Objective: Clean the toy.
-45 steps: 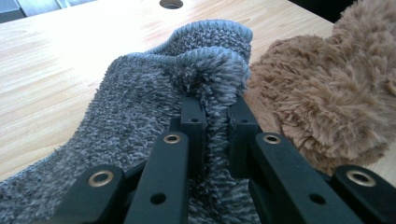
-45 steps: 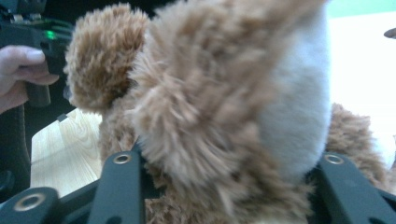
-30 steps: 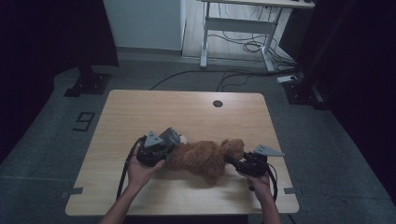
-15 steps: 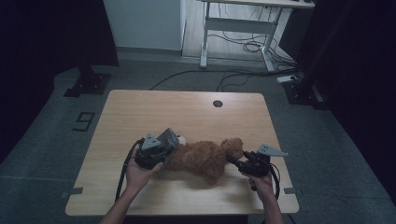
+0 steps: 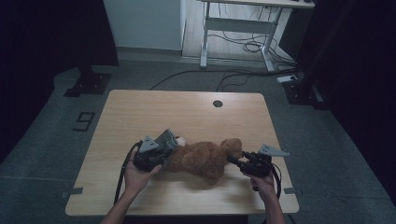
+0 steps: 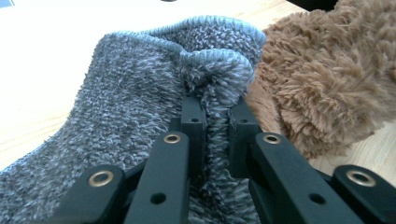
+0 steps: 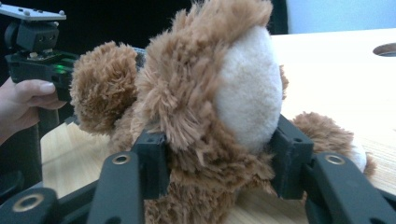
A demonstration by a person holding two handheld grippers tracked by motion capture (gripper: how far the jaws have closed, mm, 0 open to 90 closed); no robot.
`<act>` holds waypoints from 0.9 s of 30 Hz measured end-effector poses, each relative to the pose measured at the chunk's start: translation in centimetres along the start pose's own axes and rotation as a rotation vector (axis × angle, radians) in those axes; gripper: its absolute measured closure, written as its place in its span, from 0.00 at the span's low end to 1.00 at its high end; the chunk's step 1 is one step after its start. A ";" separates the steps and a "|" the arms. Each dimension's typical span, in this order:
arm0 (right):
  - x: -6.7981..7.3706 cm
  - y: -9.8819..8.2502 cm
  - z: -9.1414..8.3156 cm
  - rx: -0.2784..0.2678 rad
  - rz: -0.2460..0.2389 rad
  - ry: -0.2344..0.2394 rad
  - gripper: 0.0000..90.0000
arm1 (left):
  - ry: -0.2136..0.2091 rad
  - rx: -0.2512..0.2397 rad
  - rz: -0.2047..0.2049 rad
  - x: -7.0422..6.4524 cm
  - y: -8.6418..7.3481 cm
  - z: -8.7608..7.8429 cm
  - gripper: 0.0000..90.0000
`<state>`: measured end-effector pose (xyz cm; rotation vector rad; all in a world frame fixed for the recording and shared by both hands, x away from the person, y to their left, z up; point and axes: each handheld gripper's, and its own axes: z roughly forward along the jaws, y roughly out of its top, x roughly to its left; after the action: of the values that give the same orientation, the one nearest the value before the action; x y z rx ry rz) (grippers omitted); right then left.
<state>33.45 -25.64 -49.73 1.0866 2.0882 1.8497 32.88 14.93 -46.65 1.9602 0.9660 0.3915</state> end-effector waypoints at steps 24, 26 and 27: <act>0.8 -0.3 -0.6 0.049 -0.017 0.063 0.57 | -0.030 -0.021 -0.017 -0.4 -3.1 -0.9 0.90; 0.9 -0.6 -0.4 0.073 -0.020 0.061 0.62 | -0.032 -0.019 -0.020 -0.4 -3.3 -0.8 0.90; 0.8 -0.7 -0.2 0.085 -0.016 0.055 0.64 | -0.034 -0.017 -0.021 -0.5 -3.3 -0.7 0.90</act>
<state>32.41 -25.33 -50.07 1.0450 2.2181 1.8192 30.61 15.97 -49.00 1.9339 0.9575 0.3526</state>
